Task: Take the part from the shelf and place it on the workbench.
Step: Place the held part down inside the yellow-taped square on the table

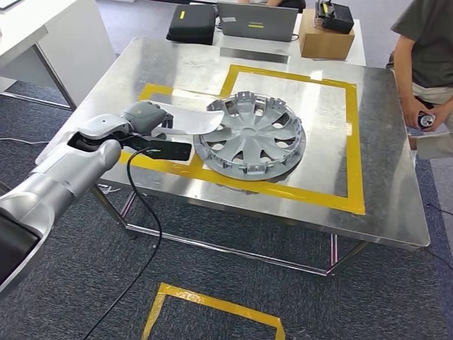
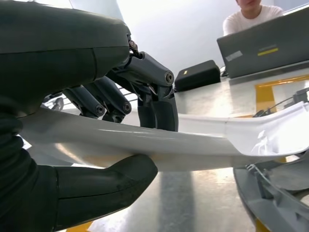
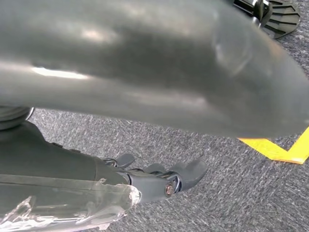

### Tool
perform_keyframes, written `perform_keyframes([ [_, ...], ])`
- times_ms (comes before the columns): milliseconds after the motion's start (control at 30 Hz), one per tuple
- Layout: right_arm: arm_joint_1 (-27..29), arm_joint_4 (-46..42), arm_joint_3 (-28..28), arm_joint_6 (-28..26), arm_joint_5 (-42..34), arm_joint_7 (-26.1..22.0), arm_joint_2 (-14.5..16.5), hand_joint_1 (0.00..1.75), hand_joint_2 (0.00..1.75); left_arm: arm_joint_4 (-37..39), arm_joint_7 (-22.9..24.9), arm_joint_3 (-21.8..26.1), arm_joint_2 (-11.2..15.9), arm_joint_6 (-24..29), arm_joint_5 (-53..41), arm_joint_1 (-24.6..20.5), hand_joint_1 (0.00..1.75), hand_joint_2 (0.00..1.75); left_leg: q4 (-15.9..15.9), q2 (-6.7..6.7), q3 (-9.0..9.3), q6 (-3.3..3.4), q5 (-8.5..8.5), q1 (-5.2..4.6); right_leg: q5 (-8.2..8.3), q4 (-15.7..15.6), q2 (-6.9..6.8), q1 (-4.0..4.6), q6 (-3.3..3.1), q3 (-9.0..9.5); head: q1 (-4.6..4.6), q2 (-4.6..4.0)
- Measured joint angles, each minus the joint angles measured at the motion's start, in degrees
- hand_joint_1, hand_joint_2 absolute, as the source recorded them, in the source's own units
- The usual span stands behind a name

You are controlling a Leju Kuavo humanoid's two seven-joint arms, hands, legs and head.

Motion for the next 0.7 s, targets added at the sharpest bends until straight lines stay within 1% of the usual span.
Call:
perform_keyframes([
  [133, 0.01, 0.0, -0.07, -0.08, 0.01, 0.39, -0.01, 0.0, 0.0, 0.36, 0.31, 1.01, 0.4, 0.96, 2.02, 0.57, 1.75, 1.75, 0.01, 0.0, -0.02, 0.01, -0.01, 0.0, 0.0, -0.01, -0.01, 0.0, 0.01, 0.0, 0.0, 0.0],
  [233, -0.01, 0.0, -0.13, -0.22, 0.02, -0.14, -0.02, 0.0, 0.0, 0.37, 0.22, 3.14, 0.79, 1.41, 5.56, 1.27, 1.75, 1.75, 0.05, -0.02, -0.09, 0.32, -0.05, -0.16, 0.03, -0.14, -0.03, -0.16, 0.16, -0.12, -0.02, 0.0],
  [267, -0.05, 0.0, -0.14, -0.25, 0.02, -0.57, -0.02, 0.0, 0.0, 0.37, 0.37, 3.91, 0.85, 1.43, 6.24, 1.37, 1.75, 1.75, -0.03, -0.02, -0.11, 0.32, 0.01, -0.18, 0.05, -0.13, -0.03, -0.18, 0.07, -0.2, -0.01, 0.0],
  [333, -0.2, 0.0, -0.14, -0.28, 0.03, -1.26, -0.03, 0.0, 0.0, 0.35, 0.97, 4.99, 0.81, 1.51, 6.61, 1.4, 1.75, 1.75, -0.26, 0.0, -0.18, 0.07, 0.23, -0.15, 0.09, -0.01, -0.02, -0.15, -0.2, -0.35, 0.01, 0.0],
  [367, -0.25, 0.0, -0.14, -0.29, 0.07, -1.45, -0.03, 0.0, 0.0, 0.35, 1.3, 5.3, 0.78, 1.55, 6.51, 1.38, 1.75, 1.75, -0.22, 0.0, -0.25, 0.07, 0.19, -0.21, 0.16, -0.07, 0.0, -0.22, -0.21, -0.31, 0.01, 0.0],
  [533, -0.28, 0.0, -0.15, -0.45, 0.36, -1.45, -0.02, 0.0, 0.0, 0.36, 2.15, 5.94, 0.59, 1.51, 5.61, 1.37, 1.75, 1.75, -0.07, -0.01, -0.36, 0.44, 0.01, -0.53, 0.15, -0.18, -0.02, -0.56, 0.24, -0.31, -0.01, 0.0],
  [633, -0.27, 0.0, -0.14, -0.51, 0.37, -1.45, -0.01, 0.0, 0.0, 0.35, 2.26, 6.2, 0.56, 1.51, 5.61, 1.37, 1.75, 1.75, 0.02, -0.01, -0.38, 0.78, -0.15, -0.75, 0.08, -0.25, -0.02, -0.78, 0.56, -0.29, -0.02, 0.0],
  [700, -0.28, 0.0, -0.15, -0.54, 0.37, -1.45, 0.0, 0.0, 0.0, 0.35, 2.26, 6.25, 0.55, 1.51, 5.61, 1.35, 1.75, 1.75, -0.12, 0.0, -0.4, 1.1, -0.34, -0.89, 0.22, -0.2, -0.02, -0.91, 0.9, -0.11, -0.02, 0.0],
])
